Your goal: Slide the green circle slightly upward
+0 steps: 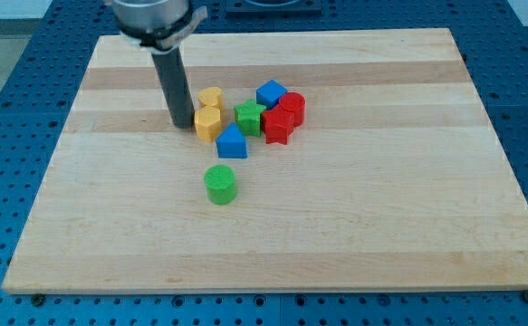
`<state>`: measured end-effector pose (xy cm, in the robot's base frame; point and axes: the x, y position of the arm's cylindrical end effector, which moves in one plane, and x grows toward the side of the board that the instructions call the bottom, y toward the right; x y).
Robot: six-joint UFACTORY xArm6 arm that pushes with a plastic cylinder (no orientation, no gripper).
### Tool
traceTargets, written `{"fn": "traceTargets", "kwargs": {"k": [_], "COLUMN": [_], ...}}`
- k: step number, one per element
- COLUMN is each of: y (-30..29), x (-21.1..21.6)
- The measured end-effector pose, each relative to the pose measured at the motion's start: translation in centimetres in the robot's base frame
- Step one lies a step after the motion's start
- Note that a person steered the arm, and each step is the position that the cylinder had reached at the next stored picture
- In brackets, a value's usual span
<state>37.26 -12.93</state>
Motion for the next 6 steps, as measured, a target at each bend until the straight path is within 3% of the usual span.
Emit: {"fn": "traceTargets", "kwargs": {"k": [1,3,4,5,6], "y": [1.8,0.4,-6.0,-7.9,0.7], "x": [-2.4,-2.0,5.6,14.4,16.5]}}
